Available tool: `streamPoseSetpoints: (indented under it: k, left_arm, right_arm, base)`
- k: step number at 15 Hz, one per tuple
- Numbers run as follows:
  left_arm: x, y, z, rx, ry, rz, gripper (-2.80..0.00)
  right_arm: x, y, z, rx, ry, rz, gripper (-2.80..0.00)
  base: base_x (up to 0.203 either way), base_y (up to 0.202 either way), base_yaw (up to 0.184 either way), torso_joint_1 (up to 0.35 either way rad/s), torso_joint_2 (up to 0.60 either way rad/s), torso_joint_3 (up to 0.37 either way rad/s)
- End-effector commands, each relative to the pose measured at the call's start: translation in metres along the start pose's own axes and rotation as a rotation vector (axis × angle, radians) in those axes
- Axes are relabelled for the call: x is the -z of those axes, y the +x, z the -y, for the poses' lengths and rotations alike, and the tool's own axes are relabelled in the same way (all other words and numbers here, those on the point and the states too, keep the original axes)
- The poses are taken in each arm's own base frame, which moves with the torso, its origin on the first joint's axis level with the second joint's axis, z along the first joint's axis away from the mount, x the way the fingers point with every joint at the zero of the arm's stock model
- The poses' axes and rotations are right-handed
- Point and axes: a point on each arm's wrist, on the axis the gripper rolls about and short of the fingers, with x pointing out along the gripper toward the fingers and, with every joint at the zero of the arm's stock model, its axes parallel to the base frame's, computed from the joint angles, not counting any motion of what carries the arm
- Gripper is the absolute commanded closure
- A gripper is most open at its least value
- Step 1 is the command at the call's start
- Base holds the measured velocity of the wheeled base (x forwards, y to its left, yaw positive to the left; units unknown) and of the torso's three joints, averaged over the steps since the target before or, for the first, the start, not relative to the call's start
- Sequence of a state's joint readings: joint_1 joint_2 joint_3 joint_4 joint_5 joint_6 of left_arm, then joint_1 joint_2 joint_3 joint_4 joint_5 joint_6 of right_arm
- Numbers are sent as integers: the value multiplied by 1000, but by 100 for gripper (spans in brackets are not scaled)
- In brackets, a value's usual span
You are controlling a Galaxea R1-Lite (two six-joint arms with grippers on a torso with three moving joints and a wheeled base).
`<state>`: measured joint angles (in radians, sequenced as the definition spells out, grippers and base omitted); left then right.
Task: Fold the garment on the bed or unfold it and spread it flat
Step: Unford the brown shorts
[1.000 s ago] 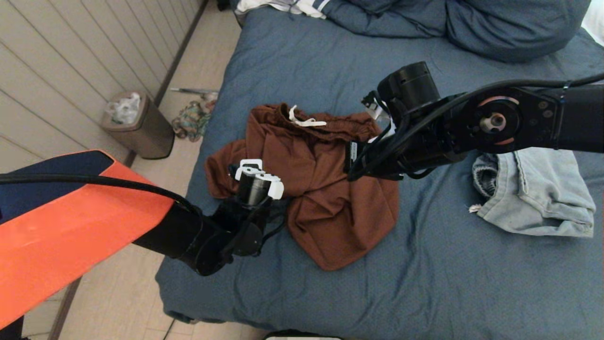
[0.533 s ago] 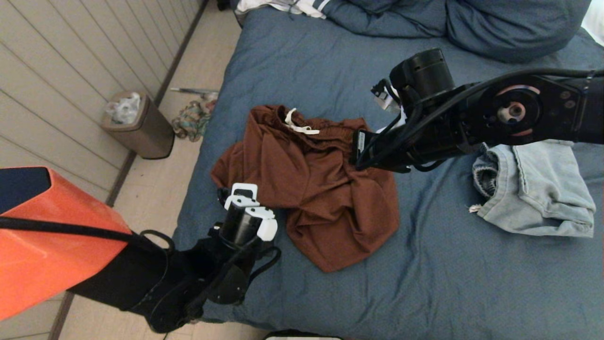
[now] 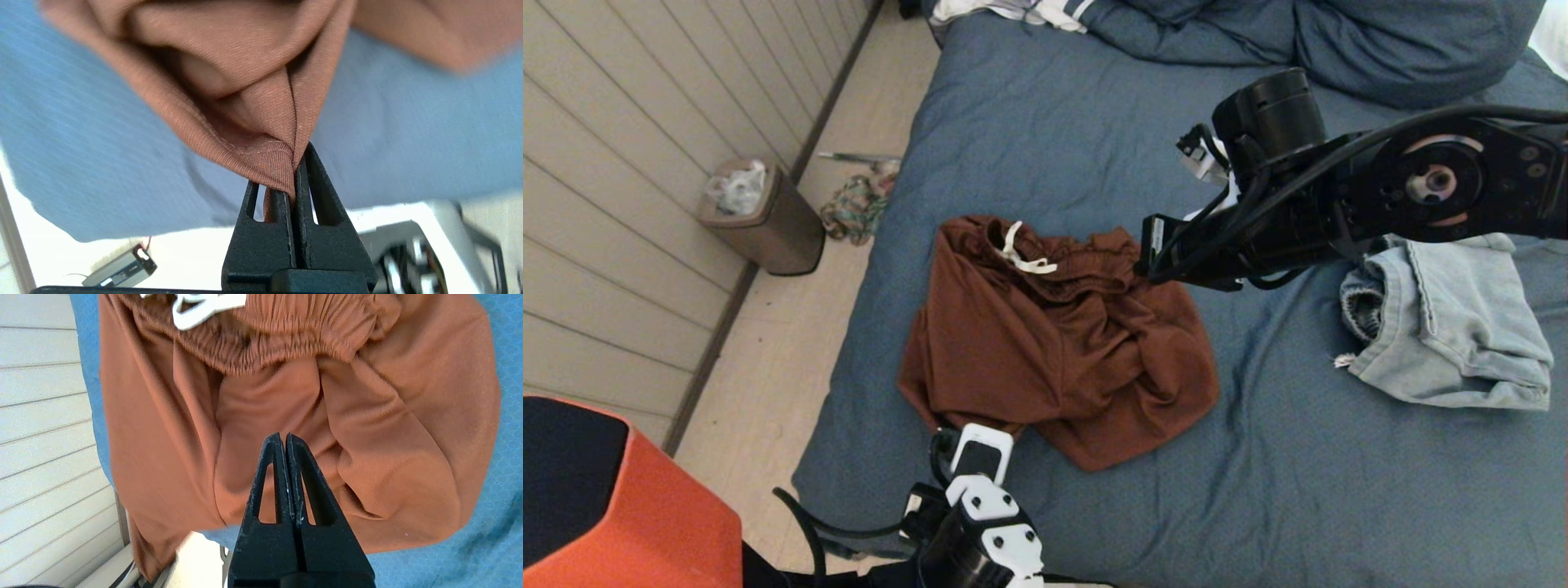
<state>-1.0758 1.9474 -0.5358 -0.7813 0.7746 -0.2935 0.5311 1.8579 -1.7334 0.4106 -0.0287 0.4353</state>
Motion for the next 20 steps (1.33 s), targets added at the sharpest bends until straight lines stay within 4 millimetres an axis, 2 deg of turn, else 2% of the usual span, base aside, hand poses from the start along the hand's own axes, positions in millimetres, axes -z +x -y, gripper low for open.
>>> streamPoseSetpoints:
  k: [1,5,6,10,13,16,17,19,20]
  left_arm:
    - [18,-5,10,26,57,-30,0]
    - [24,-3,17,34,67,-41,0]
    - [24,-3,17,33,63,-42,-280]
    - [16,-9,13,42,38,-22,-280]
    - [4,-36,9,105,13,32,-280]
    - [-28,-56,-2,136,-57,113,-280]
    - [-43,-58,-6,130,-84,135,-280]
    - [-72,-51,-17,81,-121,141,-280]
    - [-85,-45,-23,54,-134,134,0]
  right_arm:
    - [1,1,0,2,1,-5,0]
    - [2,3,0,5,-1,-10,0]
    - [2,3,0,5,-2,-10,0]
    - [3,4,0,5,-5,-15,0]
    - [3,5,1,4,-4,-18,0]
    - [2,5,1,4,-3,-15,0]
    - [3,5,1,6,-3,-18,0]
    - [3,2,2,6,1,-13,0]
    - [1,0,2,4,1,-6,0]
  base:
    - [0,0,0,0,0,0]
    - [0,0,0,0,0,0]
    - [0,0,0,0,0,0]
    - [0,0,0,0,0,0]
    - [0,0,0,0,0,0]
    - [0,0,0,0,0,0]
    - [0,0,0,0,0,0]
    - [0,0,0,0,0,0]
    - [0,0,0,0,0,0]
